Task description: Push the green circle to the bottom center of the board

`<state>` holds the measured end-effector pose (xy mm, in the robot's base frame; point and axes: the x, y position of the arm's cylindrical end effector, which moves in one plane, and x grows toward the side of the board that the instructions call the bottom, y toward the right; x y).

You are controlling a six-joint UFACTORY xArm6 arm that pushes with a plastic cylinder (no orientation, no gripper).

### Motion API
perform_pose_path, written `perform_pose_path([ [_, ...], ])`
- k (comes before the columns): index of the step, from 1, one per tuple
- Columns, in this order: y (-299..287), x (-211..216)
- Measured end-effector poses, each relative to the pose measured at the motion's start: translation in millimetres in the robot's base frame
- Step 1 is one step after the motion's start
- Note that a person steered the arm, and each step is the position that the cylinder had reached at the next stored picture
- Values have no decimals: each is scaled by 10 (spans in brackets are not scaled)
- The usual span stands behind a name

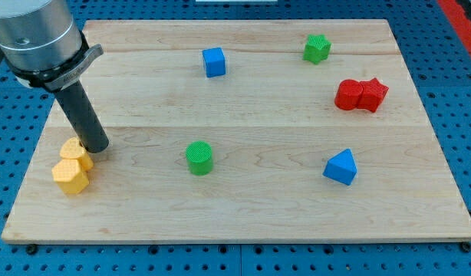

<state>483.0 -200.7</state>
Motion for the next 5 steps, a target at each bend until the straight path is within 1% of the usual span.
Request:
perform_pose_path([
  [1, 0, 0],
  [3, -219, -87],
  [4, -33, 390],
  [5, 662, 424],
])
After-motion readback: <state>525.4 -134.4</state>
